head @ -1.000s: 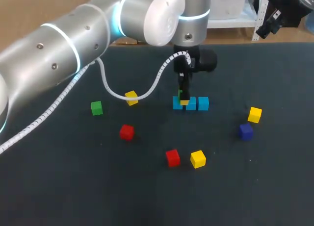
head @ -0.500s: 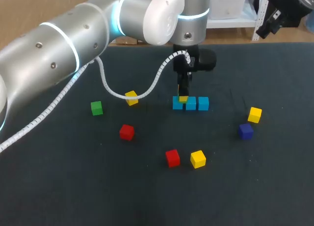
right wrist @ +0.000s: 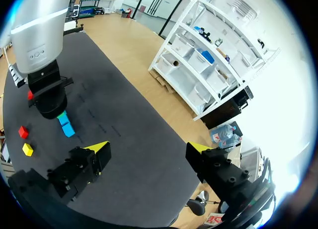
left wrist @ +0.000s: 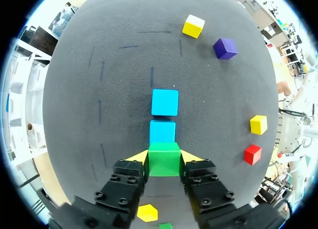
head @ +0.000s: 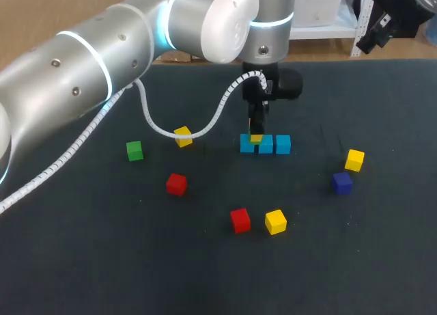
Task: Place the blue cubes, place green cubes on the blue cubes, place the yellow cubes on the green cubes, then place the red cubes on the yellow cubes, and place purple cube on the red cubes.
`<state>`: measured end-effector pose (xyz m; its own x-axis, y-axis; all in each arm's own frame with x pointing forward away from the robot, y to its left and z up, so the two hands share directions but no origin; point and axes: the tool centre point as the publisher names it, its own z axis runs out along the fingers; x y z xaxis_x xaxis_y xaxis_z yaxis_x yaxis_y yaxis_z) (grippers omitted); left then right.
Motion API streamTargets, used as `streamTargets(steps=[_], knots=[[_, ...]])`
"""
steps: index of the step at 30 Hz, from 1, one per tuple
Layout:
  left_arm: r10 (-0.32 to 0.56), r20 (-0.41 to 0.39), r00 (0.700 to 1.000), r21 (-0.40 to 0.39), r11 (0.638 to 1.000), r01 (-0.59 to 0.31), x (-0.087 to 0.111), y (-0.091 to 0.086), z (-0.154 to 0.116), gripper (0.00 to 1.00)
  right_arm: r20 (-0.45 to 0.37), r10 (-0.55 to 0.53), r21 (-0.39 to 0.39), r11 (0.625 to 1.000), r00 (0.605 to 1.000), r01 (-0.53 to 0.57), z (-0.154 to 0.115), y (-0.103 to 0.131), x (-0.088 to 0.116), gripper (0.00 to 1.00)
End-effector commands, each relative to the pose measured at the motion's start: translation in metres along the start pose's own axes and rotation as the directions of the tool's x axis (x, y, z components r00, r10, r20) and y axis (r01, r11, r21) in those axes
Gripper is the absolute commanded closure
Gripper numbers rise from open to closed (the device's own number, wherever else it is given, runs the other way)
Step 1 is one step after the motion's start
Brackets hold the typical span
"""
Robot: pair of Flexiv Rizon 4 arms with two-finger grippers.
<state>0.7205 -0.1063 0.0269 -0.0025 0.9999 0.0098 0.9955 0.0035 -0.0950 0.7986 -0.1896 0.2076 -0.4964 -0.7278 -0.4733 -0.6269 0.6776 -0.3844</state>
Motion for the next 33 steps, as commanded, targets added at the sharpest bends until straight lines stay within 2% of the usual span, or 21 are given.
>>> streamTargets(steps=[1, 7, 8, 10, 11, 14, 19, 21, 22, 25, 26, 27, 28, 33], knots=[[0.000, -0.003, 1.000, 0.003, 1.000, 0.000, -0.001, 0.002, 0.001, 0.65, 0.003, 0.002, 0.008, 1.000, 1.000, -0.002, 0.000, 0.002, 0.001, 0.00], [-0.002, -0.001, 1.000, 0.007, 1.000, 0.002, -0.001, 0.003, 0.003, 0.64, 0.003, 0.002, 0.008, 1.000, 1.000, -0.002, 0.000, 0.002, 0.001, 0.00], [-0.001, -0.001, 1.000, 0.008, 1.000, 0.001, 0.000, 0.003, 0.003, 0.59, 0.003, 0.002, 0.008, 1.000, 1.000, -0.002, 0.000, 0.002, 0.001, 0.00], [0.001, 0.001, 1.000, 0.007, 1.000, -0.001, 0.000, 0.003, 0.003, 0.56, 0.003, 0.002, 0.008, 1.000, 1.000, -0.002, 0.000, 0.002, 0.001, 0.00], [0.002, 0.001, 1.000, 0.007, 1.000, -0.002, 0.000, 0.003, 0.004, 0.53, 0.003, 0.002, 0.008, 1.000, 1.000, -0.002, 0.000, 0.002, 0.001, 0.00], [0.003, 0.004, 1.000, 0.007, 1.000, -0.003, 0.000, 0.003, 0.004, 0.31, 0.003, 0.002, 0.008, 1.000, 1.000, -0.002, 0.000, 0.002, 0.001, 0.00], [0.004, 0.009, 1.000, 0.005, 1.000, -0.004, 0.001, 0.002, 0.004, 0.24, 0.003, 0.002, 0.008, 1.000, 1.000, -0.002, 0.000, 0.002, 0.001, 0.00], [0.005, 0.011, 1.000, 0.004, 1.000, -0.005, 0.001, 0.002, 0.003, 0.11, 0.003, 0.002, 0.008, 1.000, 1.000, -0.002, 0.000, 0.002, 0.001, 0.00], [0.005, 0.012, 1.000, 0.003, 1.000, -0.005, 0.001, 0.002, 0.003, 0.09, 0.003, 0.002, 0.008, 1.000, 1.000, -0.002, 0.000, 0.002, 0.001, 0.00], [0.003, 0.013, 1.000, 0.002, 1.000, -0.003, 0.001, 0.001, 0.002, 0.14, 0.003, 0.002, 0.008, 1.000, 1.000, -0.002, 0.000, 0.002, 0.001, 0.00], [0.002, 0.015, 1.000, 0.003, 1.000, -0.002, 0.002, 0.001, 0.002, 0.12, 0.003, 0.002, 0.008, 1.000, 1.000, -0.002, 0.000, 0.002, 0.001, 0.00], [-0.001, 0.020, 1.000, 0.004, 1.000, 0.001, 0.002, -0.001, 0.000, 0.02, 0.003, 0.002, 0.008, 1.000, 1.000, -0.002, 0.000, 0.002, 0.001, 0.00], [-0.003, 0.028, 1.000, -0.003, 1.000, 0.003, 0.002, -0.002, -0.003, 0.00, 0.003, 0.002, 0.008, 1.000, 1.000, -0.002, 0.000, 0.002, 0.001, 0.00], [-0.013, 0.071, 0.997, -0.032, 0.999, 0.015, 0.004, -0.011, -0.020, 0.00, 0.003, 0.002, 0.008, 1.000, 1.000, -0.002, 0.000, 0.002, 0.001, 0.00]])
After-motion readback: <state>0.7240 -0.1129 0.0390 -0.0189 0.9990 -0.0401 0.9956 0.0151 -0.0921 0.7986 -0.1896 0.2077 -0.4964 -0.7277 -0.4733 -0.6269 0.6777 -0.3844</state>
